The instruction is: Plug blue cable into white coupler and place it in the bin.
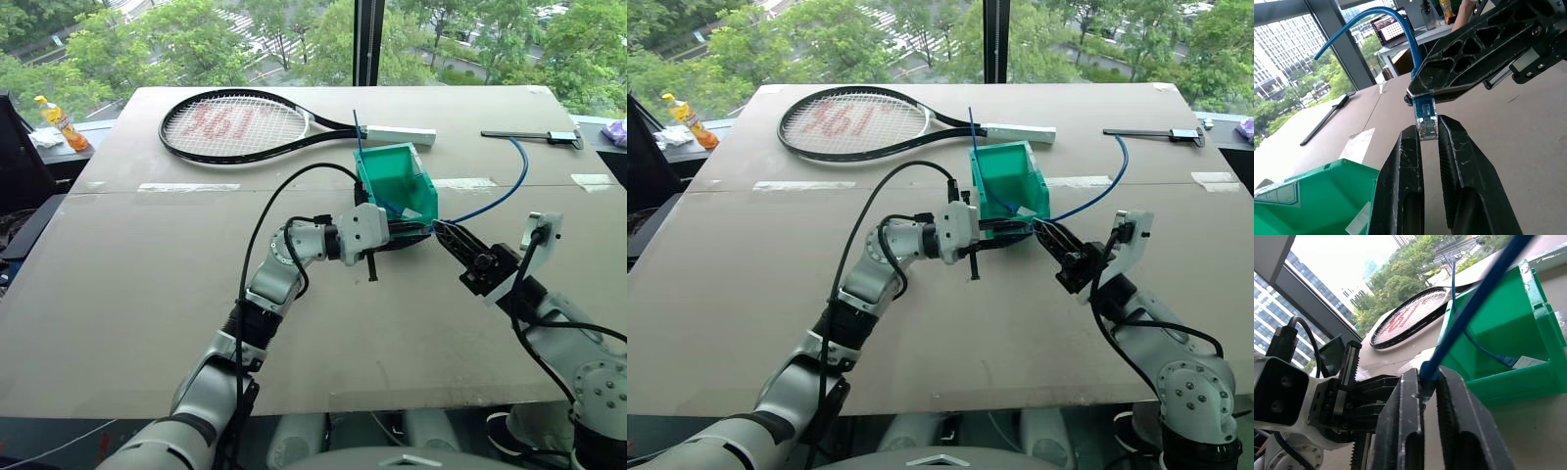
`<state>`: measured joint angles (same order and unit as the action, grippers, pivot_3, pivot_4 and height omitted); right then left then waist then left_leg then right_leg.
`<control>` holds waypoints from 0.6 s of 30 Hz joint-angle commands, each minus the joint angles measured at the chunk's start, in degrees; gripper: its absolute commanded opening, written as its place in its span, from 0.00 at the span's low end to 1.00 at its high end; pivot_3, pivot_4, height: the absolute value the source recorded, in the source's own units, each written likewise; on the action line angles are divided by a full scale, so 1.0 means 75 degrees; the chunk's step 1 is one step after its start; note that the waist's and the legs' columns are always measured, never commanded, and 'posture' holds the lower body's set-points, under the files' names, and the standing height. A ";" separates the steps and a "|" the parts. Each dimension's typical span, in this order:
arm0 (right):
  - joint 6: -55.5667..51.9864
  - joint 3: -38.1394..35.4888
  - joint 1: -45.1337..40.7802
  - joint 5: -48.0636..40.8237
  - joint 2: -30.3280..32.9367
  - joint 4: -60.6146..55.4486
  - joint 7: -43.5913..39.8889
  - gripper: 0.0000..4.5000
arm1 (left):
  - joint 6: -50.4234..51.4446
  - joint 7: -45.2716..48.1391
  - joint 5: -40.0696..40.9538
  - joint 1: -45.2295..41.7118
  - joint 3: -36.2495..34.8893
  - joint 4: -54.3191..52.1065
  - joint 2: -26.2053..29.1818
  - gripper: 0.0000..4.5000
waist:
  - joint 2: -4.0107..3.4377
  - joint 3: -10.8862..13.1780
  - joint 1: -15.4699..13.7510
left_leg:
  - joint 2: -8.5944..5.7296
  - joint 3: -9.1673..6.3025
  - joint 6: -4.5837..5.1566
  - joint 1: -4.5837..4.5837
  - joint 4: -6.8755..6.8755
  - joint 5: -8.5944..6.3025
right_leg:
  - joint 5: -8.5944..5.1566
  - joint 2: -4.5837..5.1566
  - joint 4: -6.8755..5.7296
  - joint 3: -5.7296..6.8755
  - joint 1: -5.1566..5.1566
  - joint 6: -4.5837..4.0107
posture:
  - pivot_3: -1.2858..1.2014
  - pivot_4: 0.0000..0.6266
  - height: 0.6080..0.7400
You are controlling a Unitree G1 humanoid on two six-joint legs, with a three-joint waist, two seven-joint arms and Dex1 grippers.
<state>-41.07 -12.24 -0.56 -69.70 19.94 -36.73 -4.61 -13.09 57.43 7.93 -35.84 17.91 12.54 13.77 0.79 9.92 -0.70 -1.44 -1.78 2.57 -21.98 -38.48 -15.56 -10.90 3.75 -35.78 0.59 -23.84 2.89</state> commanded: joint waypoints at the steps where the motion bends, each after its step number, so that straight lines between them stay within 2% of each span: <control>1: 0.0171 -0.0039 -0.0073 -0.0035 0.0111 -0.0084 -0.0183 0.01 | -0.0200 -0.0025 -0.0021 -0.0139 -0.0105 -0.0116 0.0016 0.00 | 0.0000 0.0000 0.0000 | 0.0000 0.0000 0.0000 0.0000 0.0000 0.0000 | 0.0000 0.0000 0.0000 0.0000 0.0000 0.0000 | 0.52 0.24 1.00; 6: 0.0204 -0.0067 -0.0099 -0.0075 0.0201 -0.0041 -0.0300 0.01 | 0.0034 0.0151 0.0191 -0.0043 -0.0152 -0.0209 0.0148 0.00 | 0.0000 0.0000 0.0000 | 0.0000 0.0000 0.0000 0.0000 0.0000 0.0000 | 0.0000 0.0000 0.0000 0.0000 0.0000 0.0000 | 0.52 0.24 1.00; 10: 0.0187 -0.0097 -0.0165 -0.0145 0.0321 0.0002 -0.0372 0.00 | 0.1026 0.0074 0.0721 0.0134 -0.0559 -0.0583 0.0373 0.41 | 0.0000 0.0000 0.0033 | 0.0001 0.0000 0.0000 0.0000 0.0000 0.0000 | 0.0000 -0.0001 0.0000 -0.0001 0.0000 0.0000 | 0.52 0.24 1.00; 13: 0.0168 -0.0135 -0.0215 -0.0227 0.0452 0.0031 -0.0436 0.00 | 0.2486 0.0083 0.1401 0.0493 -0.1116 -0.1207 0.0953 0.74 | -0.0001 0.0000 0.0108 | 0.0008 0.0000 0.0000 0.0003 0.0003 0.0000 | -0.0001 -0.0007 -0.0003 -0.0001 -0.0003 0.0000 | 0.52 0.24 1.00; 14: 0.0141 -0.0140 -0.0243 -0.0251 0.0524 0.0045 -0.0495 0.00 | 0.3013 0.0055 0.1662 0.0675 -0.1383 -0.1496 0.1239 0.83 | -0.0001 0.0000 0.0122 | 0.0010 -0.0002 0.0000 0.0003 0.0005 0.0000 | -0.0001 -0.0008 -0.0005 -0.0001 -0.0003 0.0000 | 0.52 0.24 1.00; 18: 0.0091 -0.0106 -0.0281 -0.0240 0.0784 0.0134 -0.0759 0.00 | 0.4118 -0.0385 0.2104 0.1333 -0.2250 -0.2323 0.2017 0.83 | 0.0000 0.0001 0.0185 | 0.0014 -0.0003 0.0000 0.0001 0.0010 0.0000 | -0.0002 -0.0008 -0.0005 0.0000 -0.0010 0.0001 | 0.52 0.24 1.00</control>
<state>-40.79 -12.03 -2.27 -70.38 24.91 -34.72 -8.70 15.29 55.74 21.38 -26.70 4.20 -0.40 27.44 0.78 9.93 0.69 -1.34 -1.80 2.57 -21.97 -38.41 -15.56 -10.92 3.68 -35.81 0.60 -23.91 2.90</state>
